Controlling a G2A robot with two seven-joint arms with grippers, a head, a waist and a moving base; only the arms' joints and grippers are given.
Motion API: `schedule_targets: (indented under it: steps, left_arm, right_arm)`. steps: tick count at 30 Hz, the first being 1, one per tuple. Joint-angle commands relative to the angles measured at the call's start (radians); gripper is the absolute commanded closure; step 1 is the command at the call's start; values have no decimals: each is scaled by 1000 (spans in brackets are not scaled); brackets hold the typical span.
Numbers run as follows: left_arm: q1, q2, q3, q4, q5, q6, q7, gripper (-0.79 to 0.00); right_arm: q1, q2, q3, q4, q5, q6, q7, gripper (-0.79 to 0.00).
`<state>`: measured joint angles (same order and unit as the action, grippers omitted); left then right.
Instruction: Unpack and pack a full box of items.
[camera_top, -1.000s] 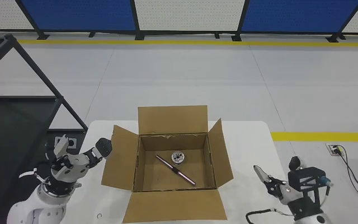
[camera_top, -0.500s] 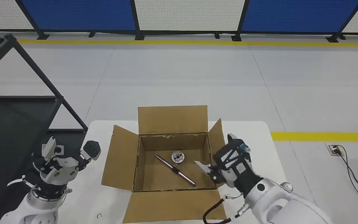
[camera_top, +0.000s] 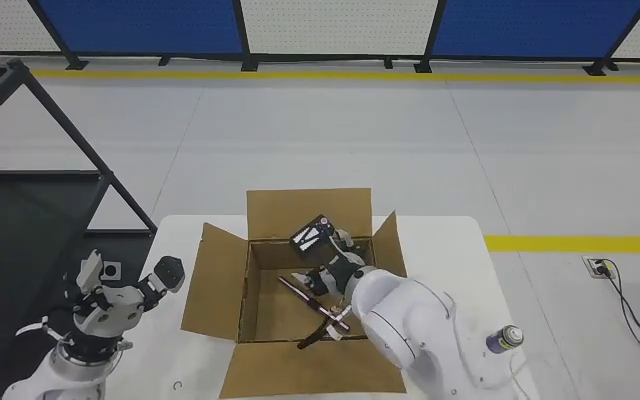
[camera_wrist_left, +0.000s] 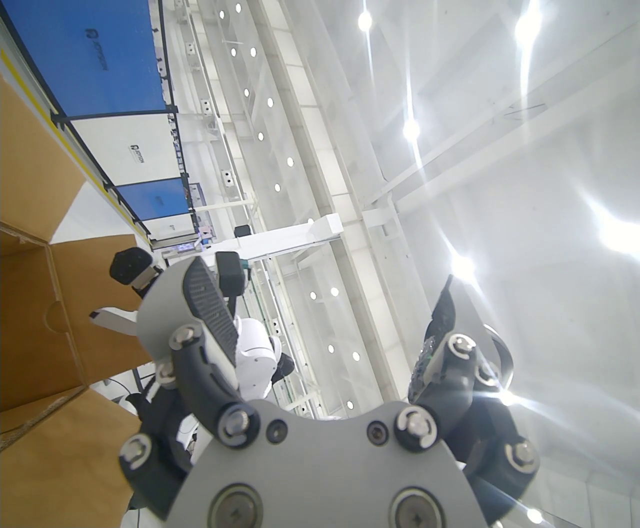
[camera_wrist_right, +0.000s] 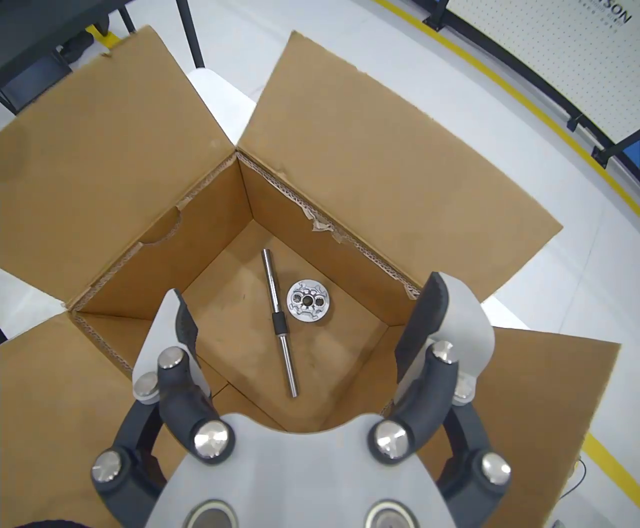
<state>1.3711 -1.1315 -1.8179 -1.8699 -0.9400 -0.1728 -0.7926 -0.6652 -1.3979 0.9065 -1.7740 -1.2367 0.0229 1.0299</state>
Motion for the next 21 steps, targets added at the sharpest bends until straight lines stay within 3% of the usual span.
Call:
schedule_targets:
  steps: [1,13,17,21]
  left_arm:
    - [0,0,0,0,0,0,0,-785]
    - [2,-1,4,-4,-5,7,13,-785]
    - [13,-3,-7,-9,-18,5,74,-785]
    - [29,-6,-23,-12,-54,1,79,-785]
  right_arm:
    - [-2,0,1,-7,-1,-1,0,-785]
    - [-13,0,-3,0,13,-14,-18,-785]
    - [24,-15,-32,106,83,-42,-2,-785]
    - [89,-44,-78,251,152,-3,20,-785]
